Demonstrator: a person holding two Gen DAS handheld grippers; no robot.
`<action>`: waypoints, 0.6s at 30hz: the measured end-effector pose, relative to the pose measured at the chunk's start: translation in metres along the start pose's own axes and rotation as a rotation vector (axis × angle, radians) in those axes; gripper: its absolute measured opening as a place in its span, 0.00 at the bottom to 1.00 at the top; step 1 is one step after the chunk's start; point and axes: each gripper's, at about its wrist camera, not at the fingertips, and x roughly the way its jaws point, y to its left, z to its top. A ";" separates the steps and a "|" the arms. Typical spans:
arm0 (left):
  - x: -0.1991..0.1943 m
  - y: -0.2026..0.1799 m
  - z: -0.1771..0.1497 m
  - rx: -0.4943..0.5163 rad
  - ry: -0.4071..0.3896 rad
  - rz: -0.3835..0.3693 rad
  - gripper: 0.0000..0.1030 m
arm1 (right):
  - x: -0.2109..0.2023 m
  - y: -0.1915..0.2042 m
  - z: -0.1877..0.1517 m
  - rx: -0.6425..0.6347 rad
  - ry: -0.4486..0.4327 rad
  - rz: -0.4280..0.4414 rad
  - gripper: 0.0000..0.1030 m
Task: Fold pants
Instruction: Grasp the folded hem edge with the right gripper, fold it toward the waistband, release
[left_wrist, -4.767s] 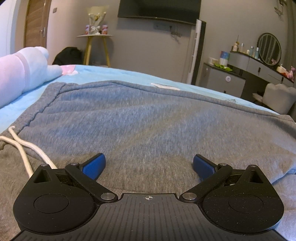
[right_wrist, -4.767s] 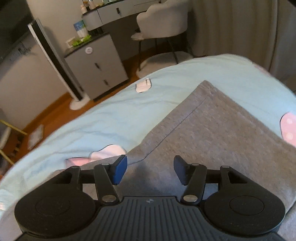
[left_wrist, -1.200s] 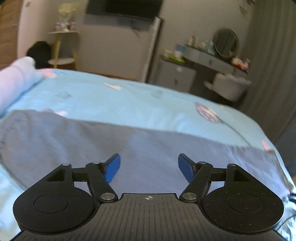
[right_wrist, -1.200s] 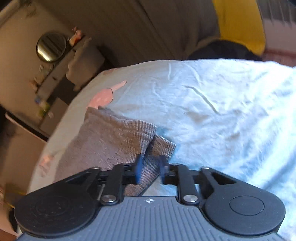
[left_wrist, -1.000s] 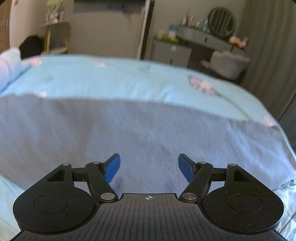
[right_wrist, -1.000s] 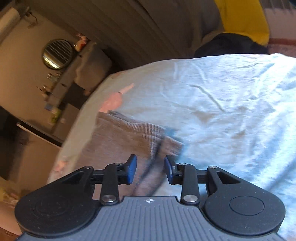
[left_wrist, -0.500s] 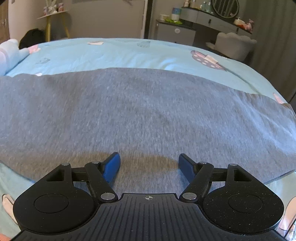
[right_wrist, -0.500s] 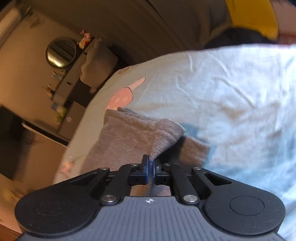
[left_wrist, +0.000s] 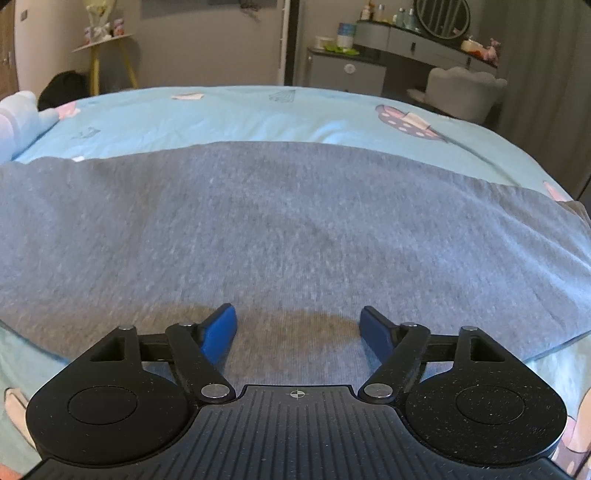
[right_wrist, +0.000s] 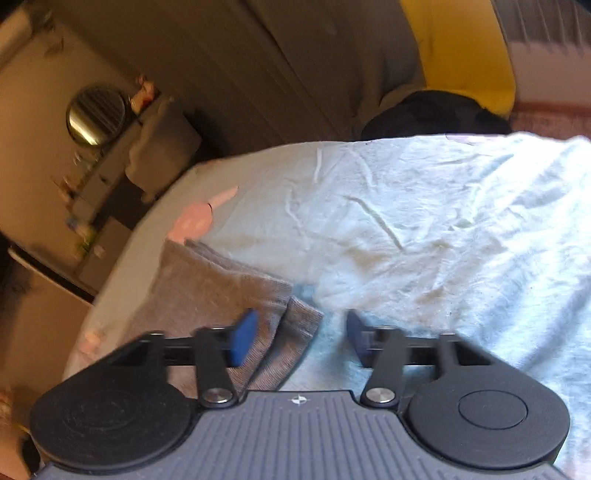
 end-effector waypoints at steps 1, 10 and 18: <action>0.001 -0.001 -0.001 0.002 -0.001 0.000 0.81 | 0.005 -0.006 0.002 0.037 0.036 0.038 0.58; 0.004 -0.004 -0.002 0.017 0.004 0.014 0.83 | 0.046 -0.004 0.008 0.126 0.082 0.147 0.35; 0.001 -0.004 -0.002 0.019 -0.004 0.009 0.83 | 0.056 0.004 0.009 0.066 0.104 0.139 0.23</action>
